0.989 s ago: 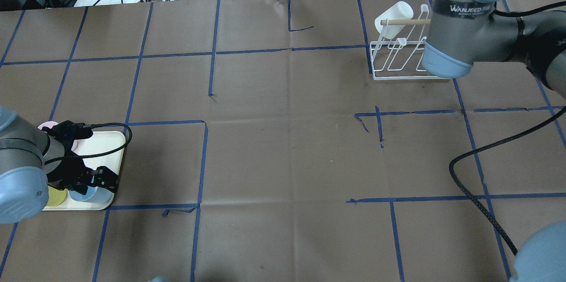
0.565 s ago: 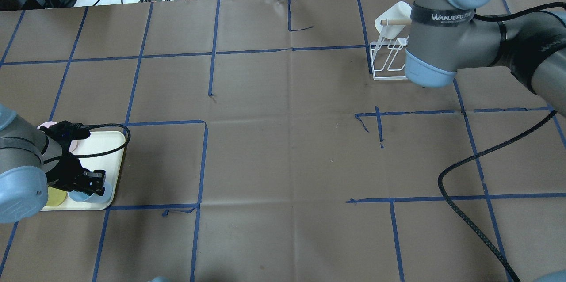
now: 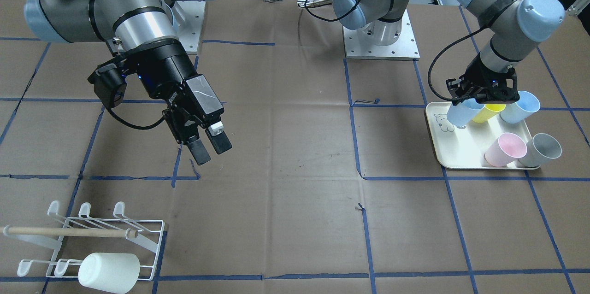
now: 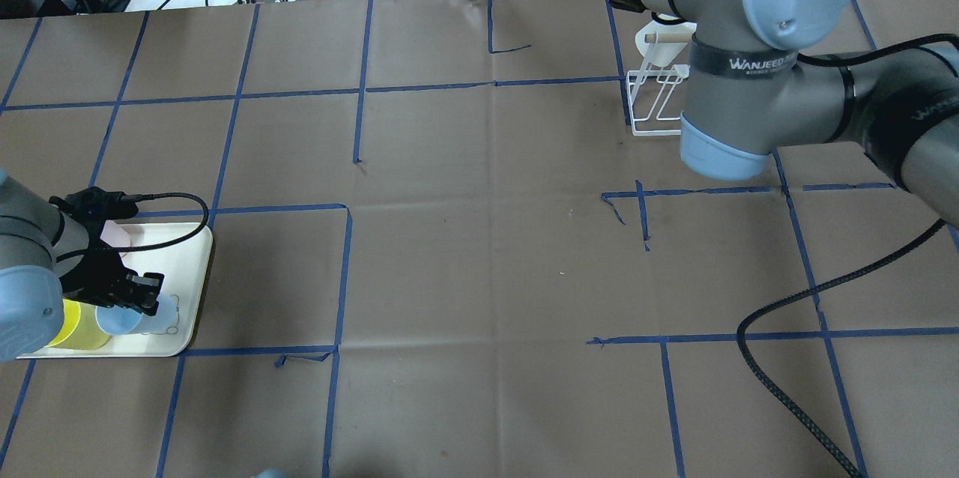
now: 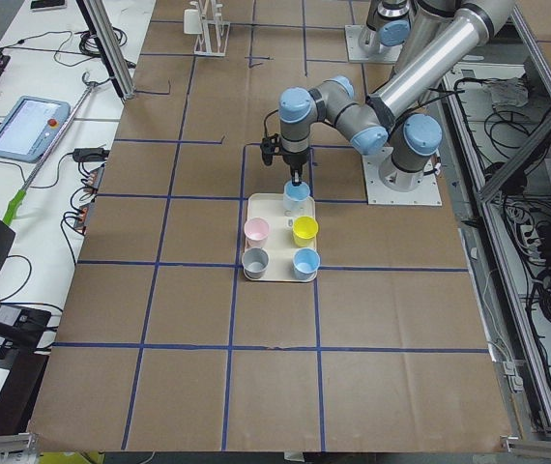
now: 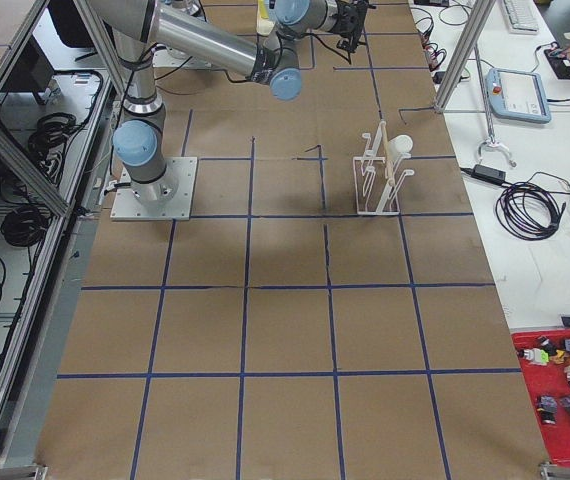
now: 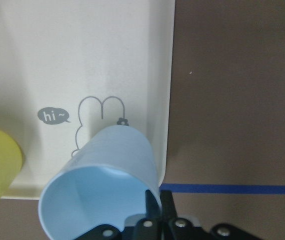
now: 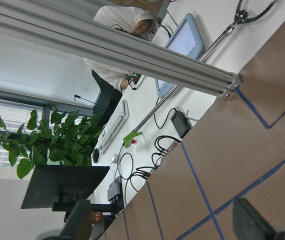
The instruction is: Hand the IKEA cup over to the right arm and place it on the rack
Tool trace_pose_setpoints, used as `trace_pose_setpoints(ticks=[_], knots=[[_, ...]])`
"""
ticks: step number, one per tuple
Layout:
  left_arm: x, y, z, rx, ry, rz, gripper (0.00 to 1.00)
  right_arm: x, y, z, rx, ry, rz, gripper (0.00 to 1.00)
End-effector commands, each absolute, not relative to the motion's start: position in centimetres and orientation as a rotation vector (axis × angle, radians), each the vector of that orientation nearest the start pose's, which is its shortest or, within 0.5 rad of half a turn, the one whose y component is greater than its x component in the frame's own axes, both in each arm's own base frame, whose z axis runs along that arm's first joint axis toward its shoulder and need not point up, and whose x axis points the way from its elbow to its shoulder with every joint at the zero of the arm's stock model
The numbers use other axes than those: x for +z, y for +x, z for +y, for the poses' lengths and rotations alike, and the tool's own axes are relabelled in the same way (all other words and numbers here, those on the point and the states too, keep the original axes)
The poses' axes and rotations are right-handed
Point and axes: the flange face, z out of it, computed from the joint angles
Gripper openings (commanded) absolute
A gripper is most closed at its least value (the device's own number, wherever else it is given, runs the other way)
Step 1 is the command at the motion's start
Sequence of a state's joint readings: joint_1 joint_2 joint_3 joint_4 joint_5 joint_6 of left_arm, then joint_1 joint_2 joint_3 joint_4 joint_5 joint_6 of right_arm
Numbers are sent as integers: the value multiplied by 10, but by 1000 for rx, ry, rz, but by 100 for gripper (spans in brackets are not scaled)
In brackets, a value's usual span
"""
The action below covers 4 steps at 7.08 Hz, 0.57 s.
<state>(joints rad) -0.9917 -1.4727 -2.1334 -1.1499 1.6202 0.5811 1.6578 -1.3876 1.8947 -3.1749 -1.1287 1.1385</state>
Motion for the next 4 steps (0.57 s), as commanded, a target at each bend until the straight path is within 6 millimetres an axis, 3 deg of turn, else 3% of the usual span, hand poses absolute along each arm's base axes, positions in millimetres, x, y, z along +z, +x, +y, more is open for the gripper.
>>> trace_pose_setpoints(ticks=[1, 4], knots=[[394, 108, -451, 7, 91, 3130, 0, 416, 237, -505, -566, 1009, 1753, 100], [478, 130, -538, 19, 165, 3168, 0, 412, 237, -495, -631, 948, 1693, 100]])
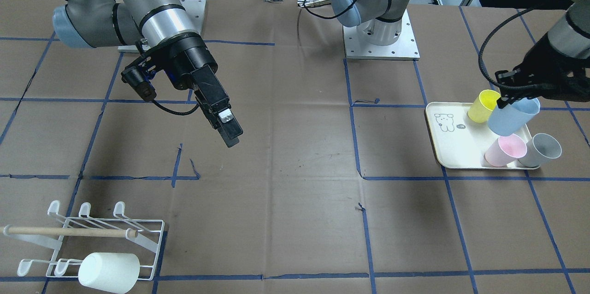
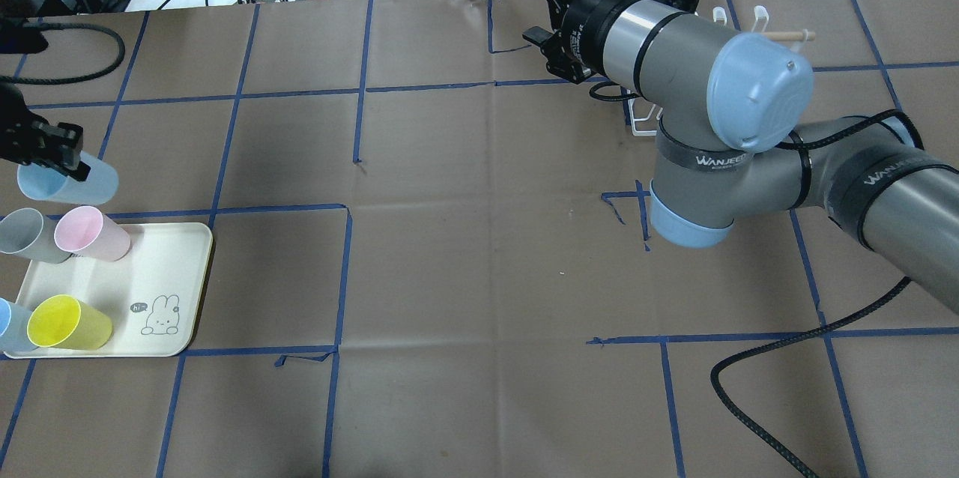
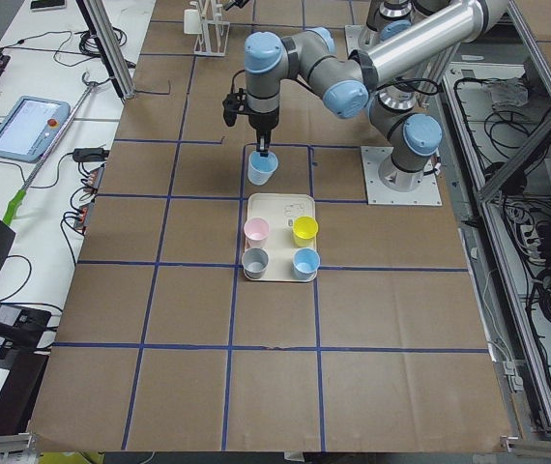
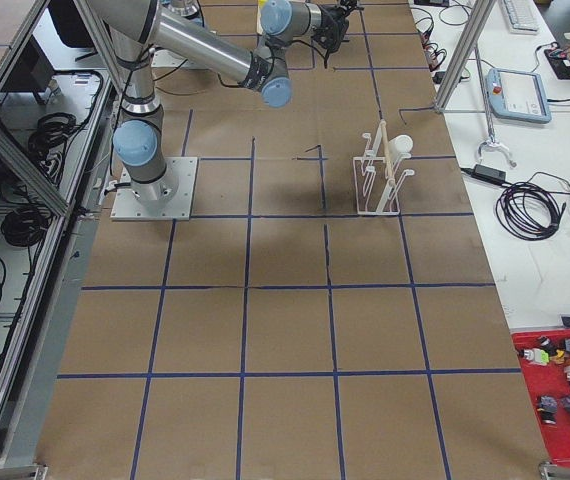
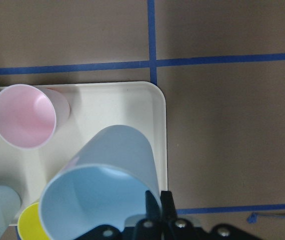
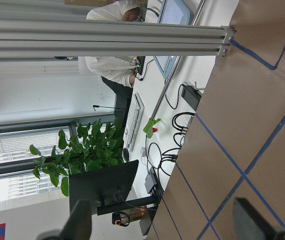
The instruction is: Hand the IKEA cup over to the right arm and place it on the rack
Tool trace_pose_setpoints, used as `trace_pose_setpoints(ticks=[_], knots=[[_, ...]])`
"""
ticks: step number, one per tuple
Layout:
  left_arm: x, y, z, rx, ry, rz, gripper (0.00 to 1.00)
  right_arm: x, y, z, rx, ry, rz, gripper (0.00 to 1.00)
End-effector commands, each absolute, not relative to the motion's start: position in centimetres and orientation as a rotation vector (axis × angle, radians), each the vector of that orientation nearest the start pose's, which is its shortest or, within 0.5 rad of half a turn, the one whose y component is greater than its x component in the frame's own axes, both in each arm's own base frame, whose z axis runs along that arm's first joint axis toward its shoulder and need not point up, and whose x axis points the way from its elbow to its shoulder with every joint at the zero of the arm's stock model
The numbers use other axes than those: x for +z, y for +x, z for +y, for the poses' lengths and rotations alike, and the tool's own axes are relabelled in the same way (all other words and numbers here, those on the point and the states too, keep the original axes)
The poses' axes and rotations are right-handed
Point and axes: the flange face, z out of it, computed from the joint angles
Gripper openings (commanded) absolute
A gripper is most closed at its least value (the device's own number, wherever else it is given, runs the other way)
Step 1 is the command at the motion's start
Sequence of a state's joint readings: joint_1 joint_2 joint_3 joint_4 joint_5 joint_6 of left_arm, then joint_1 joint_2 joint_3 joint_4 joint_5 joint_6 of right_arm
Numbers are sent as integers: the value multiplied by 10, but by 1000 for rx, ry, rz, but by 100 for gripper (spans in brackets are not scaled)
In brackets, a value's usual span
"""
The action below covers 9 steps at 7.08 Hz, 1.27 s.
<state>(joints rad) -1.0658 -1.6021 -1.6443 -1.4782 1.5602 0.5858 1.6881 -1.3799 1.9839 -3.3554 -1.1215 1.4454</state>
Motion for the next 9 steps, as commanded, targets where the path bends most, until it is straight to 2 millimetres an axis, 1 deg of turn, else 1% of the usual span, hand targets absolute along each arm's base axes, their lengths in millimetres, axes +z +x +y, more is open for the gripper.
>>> trace_pose_setpoints(ticks=[1, 2, 3, 4, 5, 6, 8, 9], knots=[[492, 119, -561, -21, 230, 3154, 0, 405, 236, -490, -630, 949, 1696, 100], [502, 102, -570, -153, 298, 3221, 0, 403, 236, -488, -628, 951, 1699, 100], [508, 90, -583, -391, 337, 3289, 0, 404, 236, -488, -631, 948, 1695, 100], [506, 82, -592, -586, 390, 3336, 0, 404, 236, -488, -636, 946, 1691, 100], [495, 75, -595, -718, 428, 3336, 0, 405, 235, -488, -639, 945, 1687, 100], [485, 65, -603, -992, 508, 3328, 0, 406, 236, -489, -640, 945, 1687, 100], [452, 47, -596, -1307, 642, 3265, 0, 408, 235, -489, -648, 946, 1689, 100], [438, 19, -595, -1516, 802, 3204, 0, 408, 235, -489, -653, 940, 1693, 100]])
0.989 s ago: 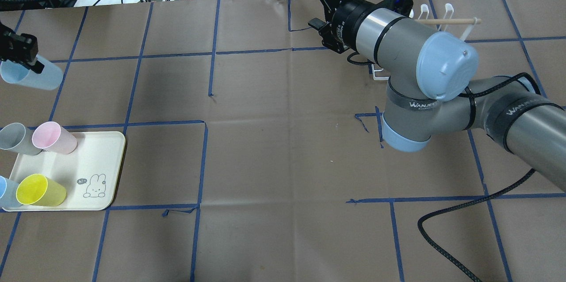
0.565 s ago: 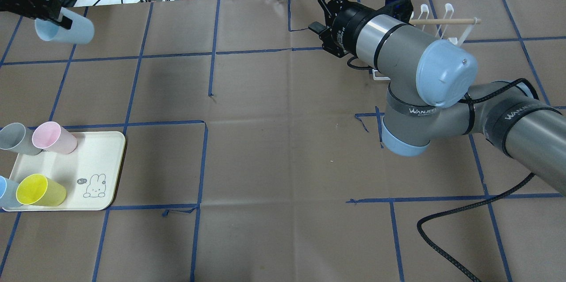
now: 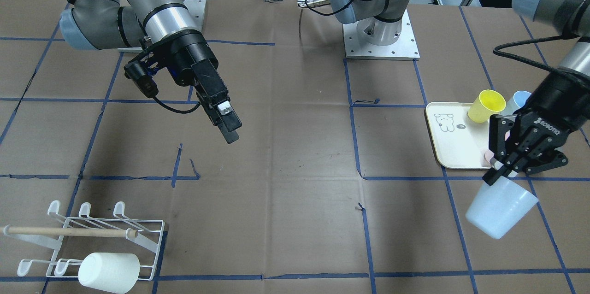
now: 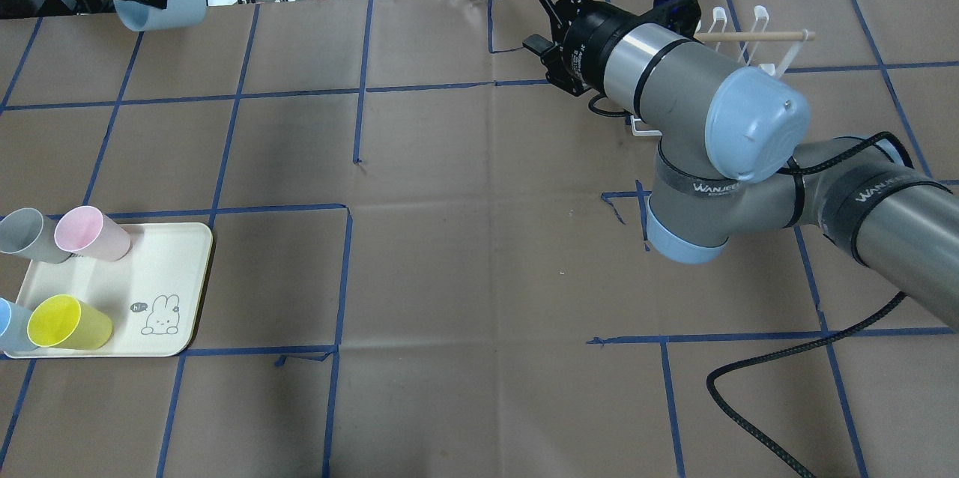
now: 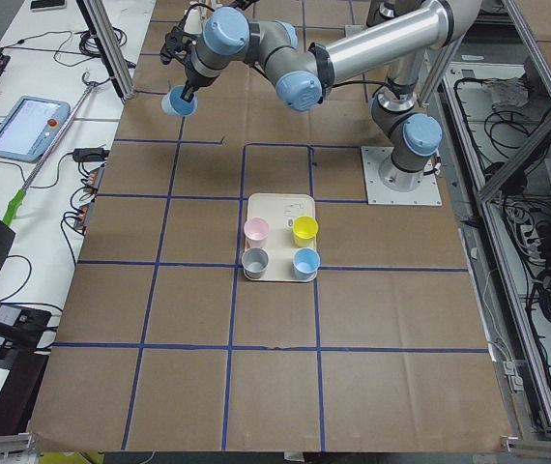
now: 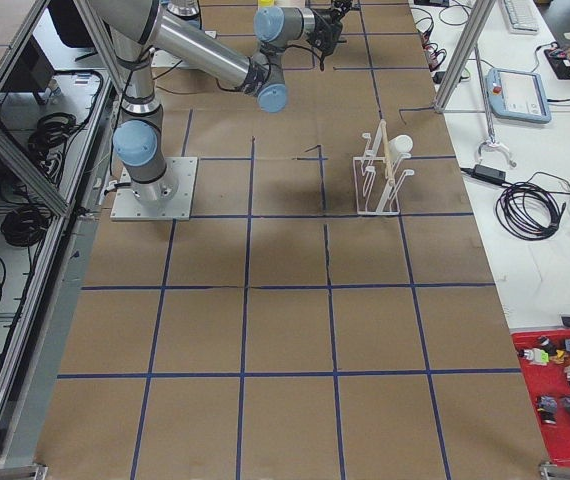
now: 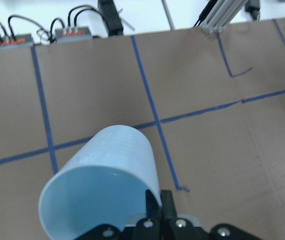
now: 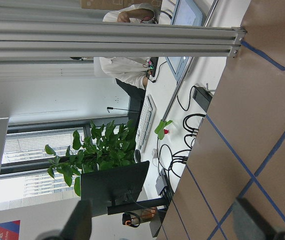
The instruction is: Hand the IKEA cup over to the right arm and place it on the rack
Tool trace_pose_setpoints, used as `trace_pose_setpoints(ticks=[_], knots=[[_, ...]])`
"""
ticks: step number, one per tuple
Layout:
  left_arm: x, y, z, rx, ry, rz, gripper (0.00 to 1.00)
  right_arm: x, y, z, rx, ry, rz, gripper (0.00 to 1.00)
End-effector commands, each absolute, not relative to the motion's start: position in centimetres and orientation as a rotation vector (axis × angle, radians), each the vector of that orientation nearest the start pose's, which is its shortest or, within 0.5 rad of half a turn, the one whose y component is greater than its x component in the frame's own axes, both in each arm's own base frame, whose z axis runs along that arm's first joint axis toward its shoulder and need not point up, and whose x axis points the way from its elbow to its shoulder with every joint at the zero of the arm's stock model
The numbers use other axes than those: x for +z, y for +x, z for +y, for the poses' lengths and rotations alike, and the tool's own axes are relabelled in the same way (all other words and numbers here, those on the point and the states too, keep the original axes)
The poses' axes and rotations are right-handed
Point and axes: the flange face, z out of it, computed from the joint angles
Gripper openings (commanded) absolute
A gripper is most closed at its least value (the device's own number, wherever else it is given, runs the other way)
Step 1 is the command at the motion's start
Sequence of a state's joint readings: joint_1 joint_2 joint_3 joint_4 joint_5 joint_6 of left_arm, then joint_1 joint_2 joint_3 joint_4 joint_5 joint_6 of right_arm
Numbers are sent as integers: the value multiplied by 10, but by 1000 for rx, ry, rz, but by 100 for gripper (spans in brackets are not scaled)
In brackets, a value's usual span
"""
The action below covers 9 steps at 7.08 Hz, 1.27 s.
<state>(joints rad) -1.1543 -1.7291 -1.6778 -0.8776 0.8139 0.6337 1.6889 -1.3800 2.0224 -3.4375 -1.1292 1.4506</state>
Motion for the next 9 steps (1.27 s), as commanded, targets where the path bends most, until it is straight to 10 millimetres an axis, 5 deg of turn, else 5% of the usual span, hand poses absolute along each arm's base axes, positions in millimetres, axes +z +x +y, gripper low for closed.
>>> trace_pose_setpoints(ticks=[1, 4, 9], knots=[[409, -12, -597, -1648, 962, 3142, 0, 408, 235, -489, -653, 943, 1694, 100], [353, -38, -607, -2149, 1349, 2968, 0, 407, 235, -490, -647, 956, 1686, 100], [353, -117, -544, -2290, 1271, 3036, 4, 395, 236, -493, -624, 968, 1700, 100]])
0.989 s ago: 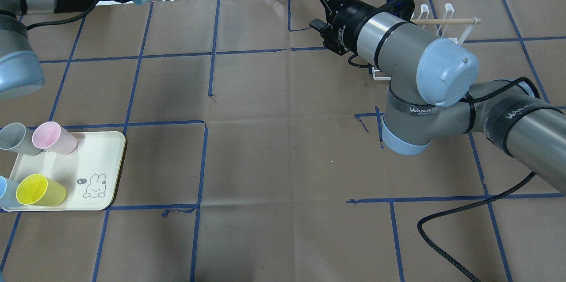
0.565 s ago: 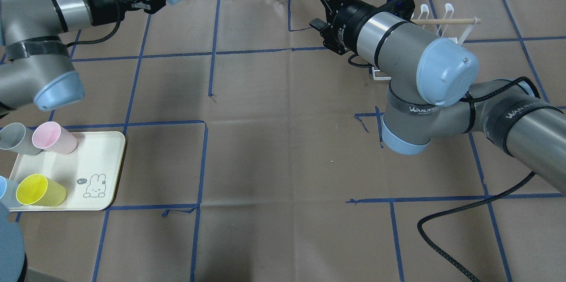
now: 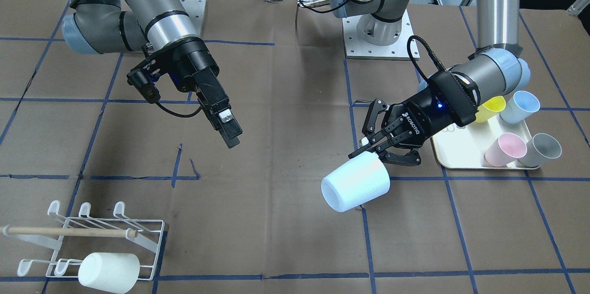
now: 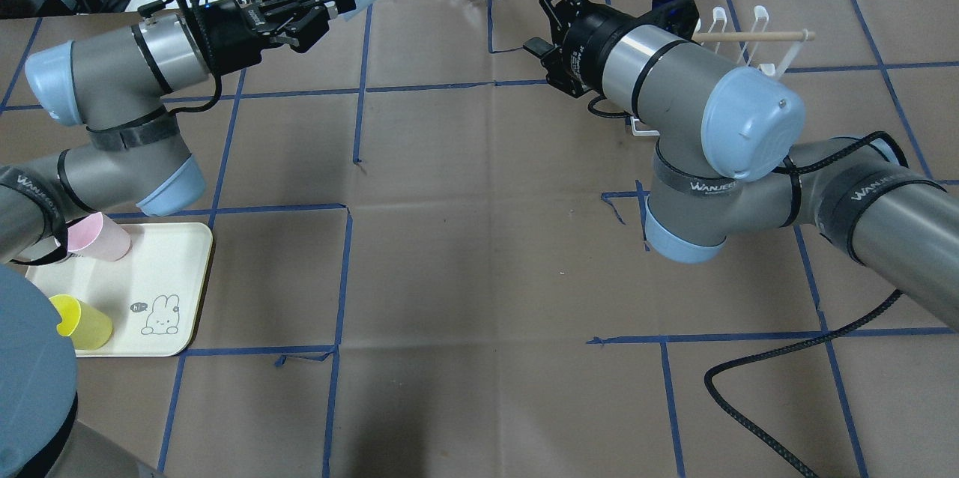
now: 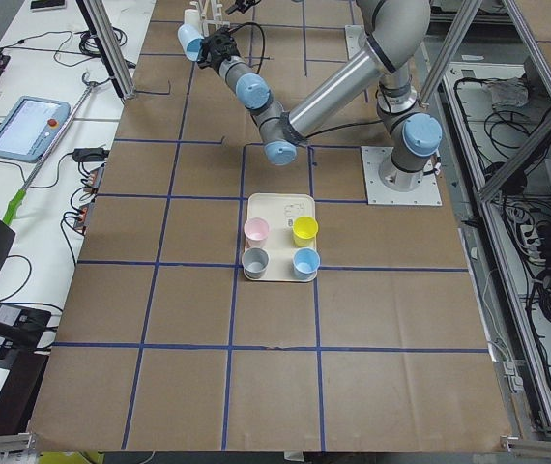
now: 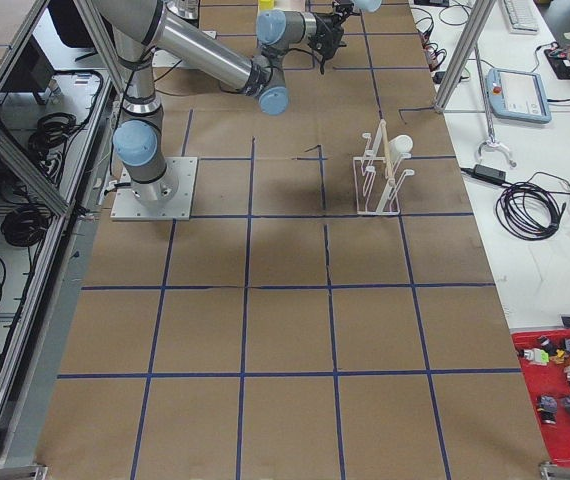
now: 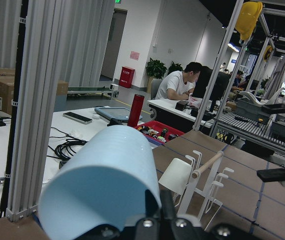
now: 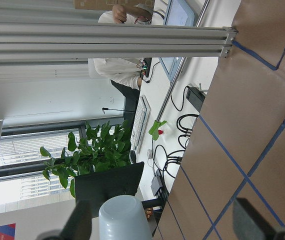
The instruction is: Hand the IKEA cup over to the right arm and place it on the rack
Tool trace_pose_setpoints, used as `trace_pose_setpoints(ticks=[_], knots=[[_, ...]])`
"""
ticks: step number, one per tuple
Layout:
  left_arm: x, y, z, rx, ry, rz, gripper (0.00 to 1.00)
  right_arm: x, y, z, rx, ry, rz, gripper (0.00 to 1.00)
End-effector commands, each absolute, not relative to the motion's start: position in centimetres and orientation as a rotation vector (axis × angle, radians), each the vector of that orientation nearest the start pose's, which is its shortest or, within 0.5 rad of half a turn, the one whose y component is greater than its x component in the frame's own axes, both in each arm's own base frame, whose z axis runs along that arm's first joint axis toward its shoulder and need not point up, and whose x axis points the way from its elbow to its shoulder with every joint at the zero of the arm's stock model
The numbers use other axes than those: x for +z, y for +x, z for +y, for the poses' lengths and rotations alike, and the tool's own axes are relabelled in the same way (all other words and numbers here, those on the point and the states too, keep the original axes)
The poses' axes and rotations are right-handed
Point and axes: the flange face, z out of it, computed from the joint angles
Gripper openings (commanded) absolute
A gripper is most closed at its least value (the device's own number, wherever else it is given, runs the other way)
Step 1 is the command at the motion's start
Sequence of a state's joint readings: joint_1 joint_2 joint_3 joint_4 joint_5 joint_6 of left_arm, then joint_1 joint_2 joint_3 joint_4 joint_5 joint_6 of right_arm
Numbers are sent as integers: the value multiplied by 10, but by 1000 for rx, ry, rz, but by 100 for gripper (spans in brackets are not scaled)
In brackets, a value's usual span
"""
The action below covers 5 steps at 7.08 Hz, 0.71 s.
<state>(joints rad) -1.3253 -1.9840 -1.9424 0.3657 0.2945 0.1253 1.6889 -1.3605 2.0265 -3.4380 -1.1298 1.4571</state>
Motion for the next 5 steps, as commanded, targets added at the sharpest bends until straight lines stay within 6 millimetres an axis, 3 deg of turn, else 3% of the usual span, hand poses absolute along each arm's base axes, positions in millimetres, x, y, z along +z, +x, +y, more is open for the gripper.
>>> trace_pose_setpoints(ticks=[1, 3, 5], knots=[[350, -142, -541, 1298, -724, -1755, 4, 395, 234, -493, -635, 978, 1700, 100], [349, -199, -533, 1289, -732, -1829, 4, 394, 234, -493, -633, 978, 1701, 100], [352, -202, -533, 1272, -726, -1838, 5, 386, 235, -495, -615, 983, 1711, 100]])
